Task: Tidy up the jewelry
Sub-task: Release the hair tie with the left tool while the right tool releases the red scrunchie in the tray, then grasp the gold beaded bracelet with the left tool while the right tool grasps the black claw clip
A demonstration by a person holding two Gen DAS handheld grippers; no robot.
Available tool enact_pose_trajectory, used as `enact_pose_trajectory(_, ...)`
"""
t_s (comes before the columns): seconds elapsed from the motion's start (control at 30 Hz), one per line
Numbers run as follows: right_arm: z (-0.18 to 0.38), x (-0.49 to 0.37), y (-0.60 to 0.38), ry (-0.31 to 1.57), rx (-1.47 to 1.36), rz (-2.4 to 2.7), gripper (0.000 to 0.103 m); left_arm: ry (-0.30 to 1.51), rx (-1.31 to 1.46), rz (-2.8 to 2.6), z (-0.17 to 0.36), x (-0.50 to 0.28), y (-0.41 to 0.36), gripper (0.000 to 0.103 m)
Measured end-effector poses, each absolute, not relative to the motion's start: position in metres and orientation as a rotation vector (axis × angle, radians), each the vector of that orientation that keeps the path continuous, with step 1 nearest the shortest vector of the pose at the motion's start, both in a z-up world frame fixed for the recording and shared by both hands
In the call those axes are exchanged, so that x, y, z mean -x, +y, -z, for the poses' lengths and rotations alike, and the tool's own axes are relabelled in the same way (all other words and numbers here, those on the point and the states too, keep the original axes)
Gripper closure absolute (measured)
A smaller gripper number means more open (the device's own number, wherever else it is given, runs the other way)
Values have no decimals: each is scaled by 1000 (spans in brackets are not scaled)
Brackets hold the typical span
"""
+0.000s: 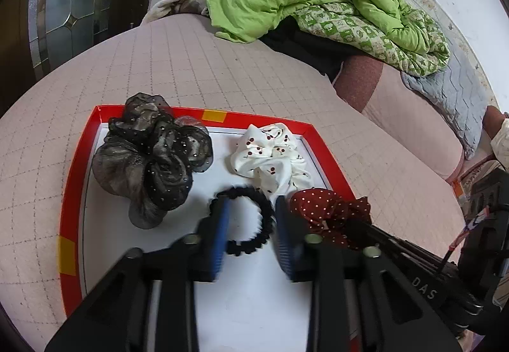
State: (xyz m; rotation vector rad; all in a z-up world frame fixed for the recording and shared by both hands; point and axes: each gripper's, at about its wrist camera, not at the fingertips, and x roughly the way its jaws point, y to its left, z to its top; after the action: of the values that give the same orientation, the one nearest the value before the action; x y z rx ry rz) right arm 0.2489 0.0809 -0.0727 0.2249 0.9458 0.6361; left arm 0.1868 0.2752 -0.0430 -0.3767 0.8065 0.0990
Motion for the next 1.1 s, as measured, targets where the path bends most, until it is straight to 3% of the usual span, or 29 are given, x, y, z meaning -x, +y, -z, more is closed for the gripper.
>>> enact_pose_trajectory(0.13, 75, -249, 79, 950, -218, -627, 88, 796, 381, -89, 41, -187, 273, 69)
enact_pose_trajectory(0.33, 64, -247, 73, 918, -240, -633, 71, 774, 388, -78, 36, -185, 272, 67)
enact_pose_trajectory(0.77, 23, -235, 10, 821, -309, -576, 71, 714, 340, 59, 14, -190, 211, 61)
enact_pose_trajectory(1.1, 20, -225, -127, 814, -374, -387, 69, 828, 190, 381, 28, -200, 84, 57)
